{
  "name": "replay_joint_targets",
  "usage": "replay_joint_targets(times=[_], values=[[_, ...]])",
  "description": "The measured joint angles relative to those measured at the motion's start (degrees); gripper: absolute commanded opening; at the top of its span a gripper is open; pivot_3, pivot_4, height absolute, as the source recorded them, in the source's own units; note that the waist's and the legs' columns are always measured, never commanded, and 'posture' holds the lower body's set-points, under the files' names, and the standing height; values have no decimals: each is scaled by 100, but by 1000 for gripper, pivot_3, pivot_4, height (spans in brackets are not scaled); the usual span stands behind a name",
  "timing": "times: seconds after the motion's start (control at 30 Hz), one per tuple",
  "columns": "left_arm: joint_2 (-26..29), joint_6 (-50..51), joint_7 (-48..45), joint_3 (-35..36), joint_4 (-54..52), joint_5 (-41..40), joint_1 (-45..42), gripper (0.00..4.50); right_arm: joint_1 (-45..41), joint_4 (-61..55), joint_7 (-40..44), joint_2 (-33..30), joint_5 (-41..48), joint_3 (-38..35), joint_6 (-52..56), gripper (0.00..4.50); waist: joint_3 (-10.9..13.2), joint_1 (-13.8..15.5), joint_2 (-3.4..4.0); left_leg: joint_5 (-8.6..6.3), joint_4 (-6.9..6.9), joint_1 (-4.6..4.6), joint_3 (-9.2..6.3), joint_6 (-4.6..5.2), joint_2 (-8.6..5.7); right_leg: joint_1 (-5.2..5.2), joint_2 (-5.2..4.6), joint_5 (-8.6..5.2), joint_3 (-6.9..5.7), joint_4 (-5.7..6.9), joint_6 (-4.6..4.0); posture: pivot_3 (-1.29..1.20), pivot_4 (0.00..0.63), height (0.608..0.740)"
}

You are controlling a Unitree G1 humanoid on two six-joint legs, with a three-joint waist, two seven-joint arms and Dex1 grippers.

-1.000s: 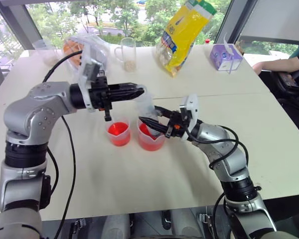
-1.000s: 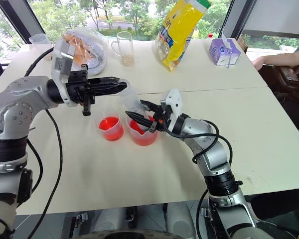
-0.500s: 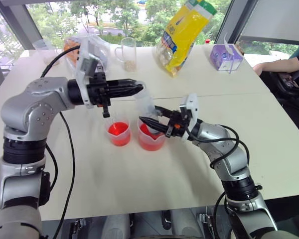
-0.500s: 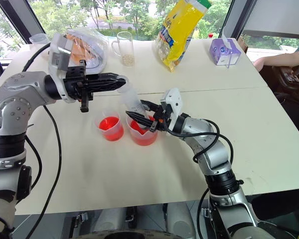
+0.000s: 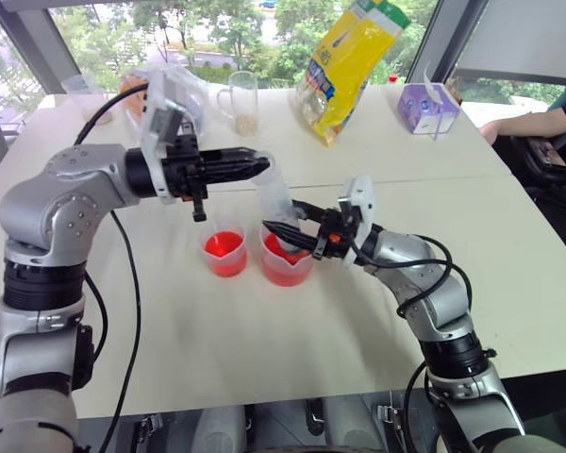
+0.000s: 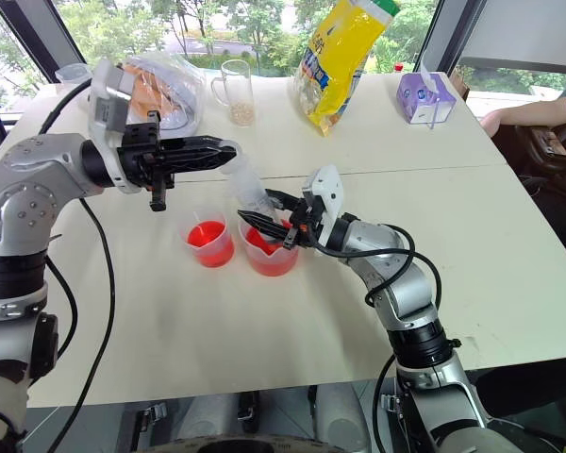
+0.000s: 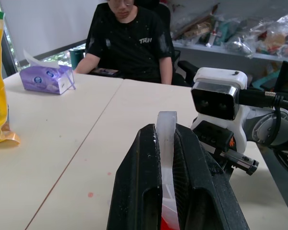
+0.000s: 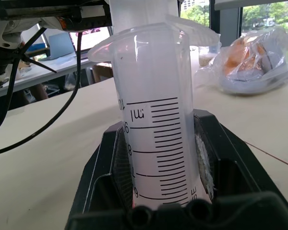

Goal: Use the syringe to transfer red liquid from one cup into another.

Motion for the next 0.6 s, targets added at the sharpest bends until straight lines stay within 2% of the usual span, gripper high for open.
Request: replay_joint_targets(times=[0.03,0.13,0.3,0.33,0.37,0.6], values=[[0,0,0,0,4,0,0,54,-7,1,0,0,0,0,13,1390,0,0,0,0,0,0,0,0,0,0,0,0,0,0,0,0,150,740],[2,-20,51,35,10,21,0,1124,-13,2,8,-2,-4,9,24,1390,0,0,0,0,0,0,0,0,0,0,0,0,0,0,0,0,150,740],[28,-30,201,191,19,101,1,3569,-38,-9,92,-4,8,44,40,1390,0,-4,0,0,0,0,0,0,0,0,1,0,0,0,0,0,150,740],[28,-36,205,226,16,100,0,4171,-79,-9,97,-5,9,61,87,1390,0,-8,0,0,0,1,0,0,1,0,1,0,0,0,0,0,150,740],[28,-36,205,236,5,100,2,4455,-112,-7,95,4,13,69,139,1390,0,-5,0,0,0,0,0,0,1,0,1,0,0,1,0,0,150,740],[291,-42,126,373,-184,97,363,4455,-396,4,-127,60,200,-149,429,1390,0,-5,1,0,0,-2,0,0,2,-4,0,0,0,1,0,0,150,740]])
